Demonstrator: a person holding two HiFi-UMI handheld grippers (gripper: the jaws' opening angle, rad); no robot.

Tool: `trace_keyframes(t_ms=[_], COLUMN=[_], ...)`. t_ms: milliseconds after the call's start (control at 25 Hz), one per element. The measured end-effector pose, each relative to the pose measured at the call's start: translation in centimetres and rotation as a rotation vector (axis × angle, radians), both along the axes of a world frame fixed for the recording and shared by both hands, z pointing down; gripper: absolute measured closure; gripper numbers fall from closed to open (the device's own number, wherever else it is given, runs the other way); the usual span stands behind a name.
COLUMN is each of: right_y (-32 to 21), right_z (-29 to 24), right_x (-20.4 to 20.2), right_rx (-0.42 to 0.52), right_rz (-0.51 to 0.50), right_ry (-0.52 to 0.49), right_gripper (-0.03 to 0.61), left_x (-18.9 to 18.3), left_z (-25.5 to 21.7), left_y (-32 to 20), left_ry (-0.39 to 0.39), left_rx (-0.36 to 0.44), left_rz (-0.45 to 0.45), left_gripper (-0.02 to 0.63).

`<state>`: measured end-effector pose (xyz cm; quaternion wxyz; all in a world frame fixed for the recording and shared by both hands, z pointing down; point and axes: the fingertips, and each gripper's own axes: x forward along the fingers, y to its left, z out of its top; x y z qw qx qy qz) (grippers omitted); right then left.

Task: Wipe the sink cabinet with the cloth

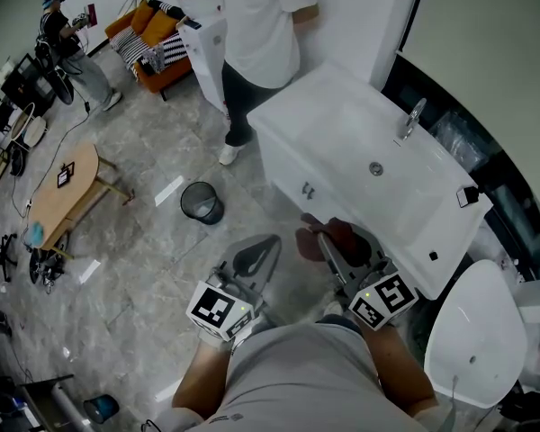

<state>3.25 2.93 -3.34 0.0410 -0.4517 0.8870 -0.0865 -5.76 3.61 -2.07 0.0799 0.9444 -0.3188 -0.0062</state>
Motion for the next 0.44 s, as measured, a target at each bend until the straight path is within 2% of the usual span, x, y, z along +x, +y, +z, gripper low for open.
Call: trace_keyframes(t_ms=[440], right_y=[0.82], right_z=[0.49], right_x=[-0.09], right_rx=[-0.015], right_rz=[0.006], right_ry=[-0.022], right_gripper=[0.480], left_x=[-0.42], left_z=[0.22], left_y=[0.75], left_ry=[0.008], left_rx=[0.000], left_rz=[0.001], left_gripper=[0.601])
